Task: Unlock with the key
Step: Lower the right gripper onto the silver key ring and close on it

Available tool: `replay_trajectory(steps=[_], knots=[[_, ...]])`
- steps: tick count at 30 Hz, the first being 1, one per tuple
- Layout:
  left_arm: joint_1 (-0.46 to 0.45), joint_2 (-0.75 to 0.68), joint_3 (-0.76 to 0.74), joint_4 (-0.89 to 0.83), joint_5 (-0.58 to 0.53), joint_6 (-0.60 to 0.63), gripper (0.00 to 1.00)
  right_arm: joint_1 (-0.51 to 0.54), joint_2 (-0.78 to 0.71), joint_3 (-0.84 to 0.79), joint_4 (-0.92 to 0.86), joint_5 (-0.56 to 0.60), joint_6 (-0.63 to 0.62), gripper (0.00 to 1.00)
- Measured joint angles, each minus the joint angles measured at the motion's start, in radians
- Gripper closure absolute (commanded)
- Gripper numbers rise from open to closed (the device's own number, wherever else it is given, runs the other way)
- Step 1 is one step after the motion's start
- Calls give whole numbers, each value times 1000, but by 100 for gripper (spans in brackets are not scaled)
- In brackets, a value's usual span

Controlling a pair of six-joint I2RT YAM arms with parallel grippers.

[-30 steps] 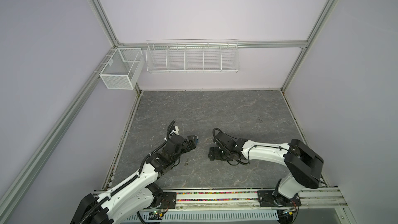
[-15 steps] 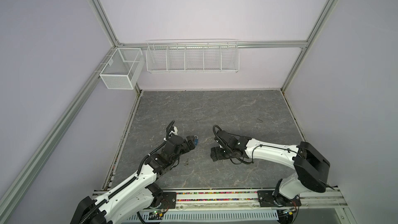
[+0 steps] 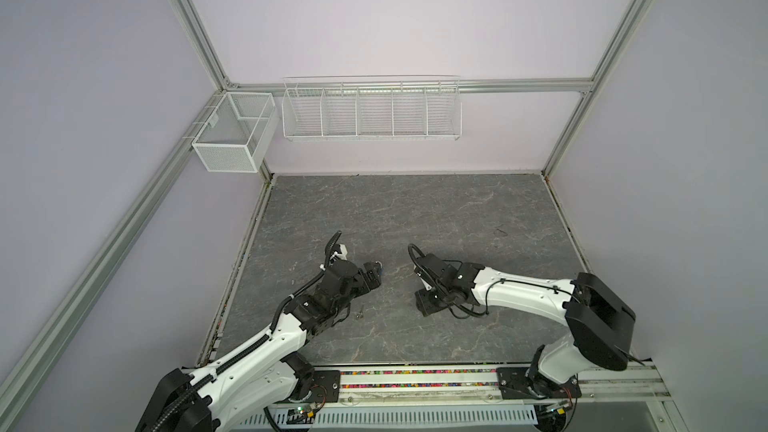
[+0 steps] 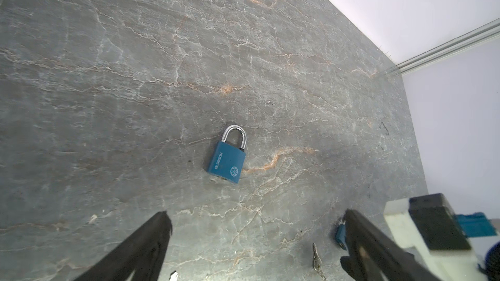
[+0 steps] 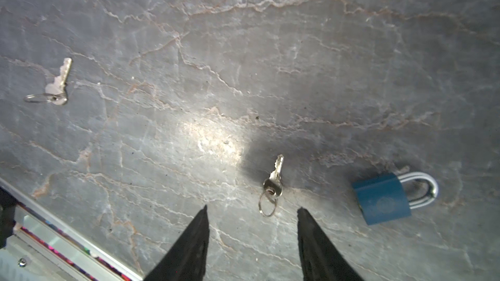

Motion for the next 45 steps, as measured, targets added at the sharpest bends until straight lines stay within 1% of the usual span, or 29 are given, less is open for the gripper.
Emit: replay_trajectory(steps=[7,13,16,18,25,27,30,35,40,42,45], knots=[[-3,24,0,21,7,-8,1,21,40,0,0,2,-12,50],[-3,31,2,24,14,-11,1,23,45,0,4,20,-24,58],[-3,31,7,24,16,-11,1,25,51,0,5,27,-27,59],[-3,31,9,24,16,-11,1,26,55,-2,9,29,-28,62],[-3,32,10,24,16,-11,1,33,71,-11,13,45,-31,66],[-3,35,10,24,16,-11,1,34,74,-11,13,53,-31,69],[-3,39,10,24,16,-12,1,37,74,-17,15,69,-31,71],[-3,39,10,24,16,-16,1,37,76,-18,15,92,-35,77],[-3,39,10,24,16,-19,1,39,76,-18,16,103,-35,79],[-3,39,10,24,16,-19,1,39,77,-18,15,106,-39,82],[-3,39,10,24,16,-19,1,40,77,-18,16,114,-45,83]])
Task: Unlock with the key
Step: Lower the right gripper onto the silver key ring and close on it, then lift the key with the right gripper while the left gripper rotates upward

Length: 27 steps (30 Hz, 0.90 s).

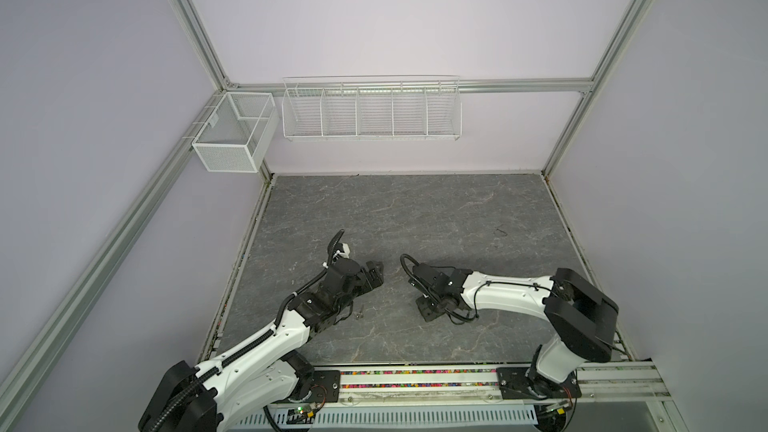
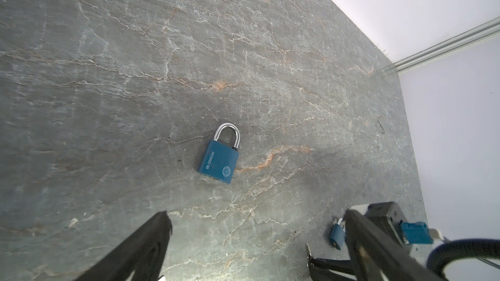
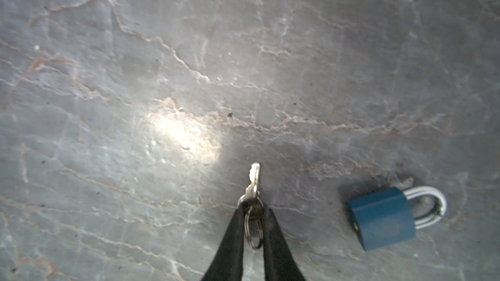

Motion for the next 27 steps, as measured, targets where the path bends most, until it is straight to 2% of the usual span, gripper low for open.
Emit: replay_trajectory(steps=[7,15,27], knots=[[0,-6,0,0,0,-1,1,3,0,0,6,21,-27,91],[0,-31,0,0,0,-34,1,3,-27,-4,8,62,-61,94],[0,-134,0,23,3,-169,1,3,-237,-86,34,118,-99,94]])
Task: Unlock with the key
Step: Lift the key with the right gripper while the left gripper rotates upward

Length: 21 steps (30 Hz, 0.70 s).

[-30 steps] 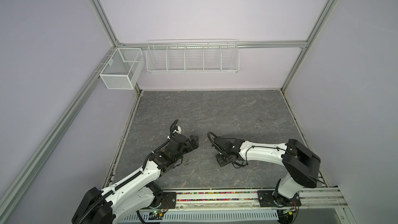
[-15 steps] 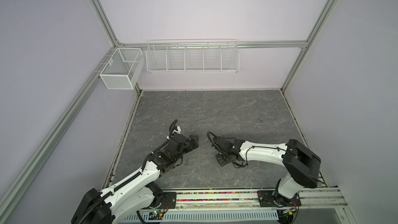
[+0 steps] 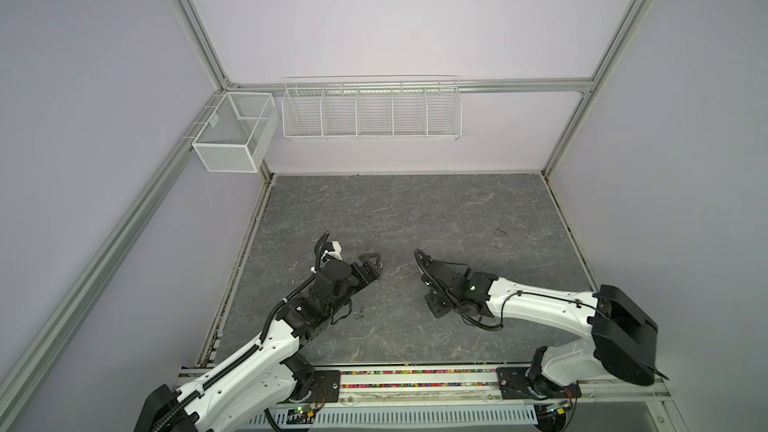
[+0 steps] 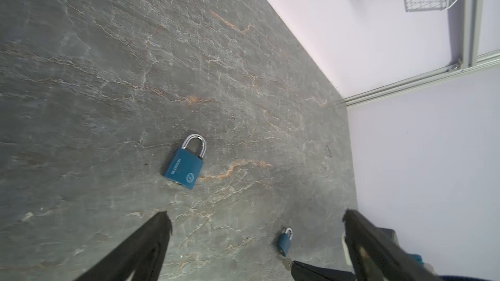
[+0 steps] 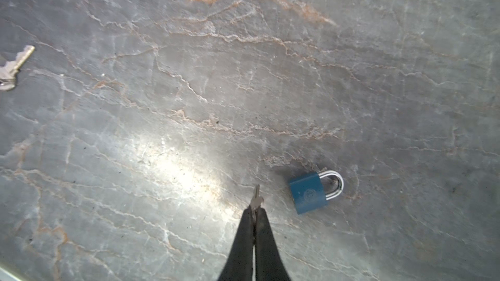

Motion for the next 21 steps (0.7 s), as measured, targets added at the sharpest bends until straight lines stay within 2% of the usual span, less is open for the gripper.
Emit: replay_trajectory(steps=[7,14,21], knots=[[-22,7,0,59,40,-107,0,0,-131,-3,8,5,-10,94],[-88,124,22,177,95,-198,2,0,-259,-3,30,15,6,94],[-126,231,56,340,132,-277,9,0,-306,-2,89,18,35,94]])
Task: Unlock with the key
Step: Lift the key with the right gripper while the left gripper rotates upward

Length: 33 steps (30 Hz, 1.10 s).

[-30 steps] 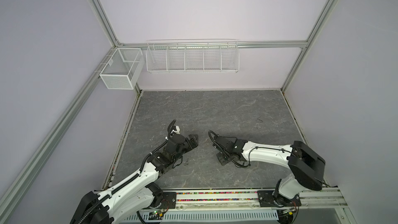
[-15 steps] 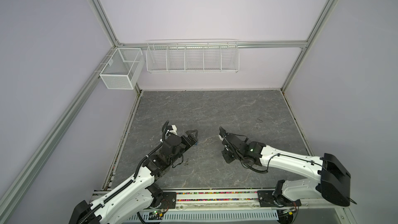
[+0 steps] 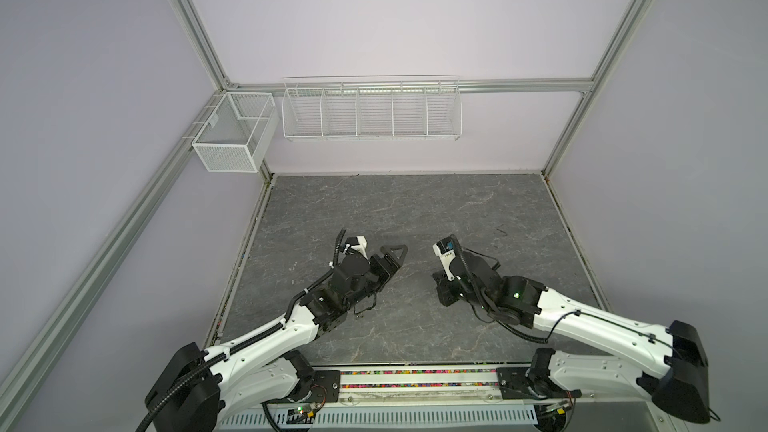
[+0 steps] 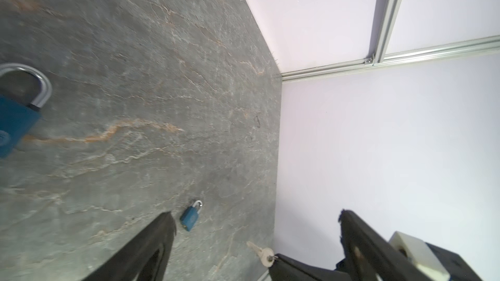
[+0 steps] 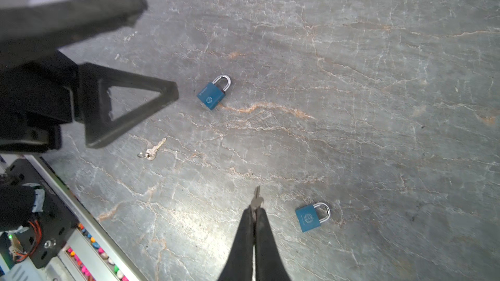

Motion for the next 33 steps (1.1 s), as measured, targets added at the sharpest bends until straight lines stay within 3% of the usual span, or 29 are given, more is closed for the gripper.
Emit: replay_trajectory(steps=[14,21,33], knots=[[-18,143,33,259,25,-181,15,0,11,3,247,-34,33,94],[-18,175,45,343,21,-240,27,1,70,14,346,-58,50,94],[-18,172,43,385,-14,-266,48,1,79,14,372,-40,51,94]])
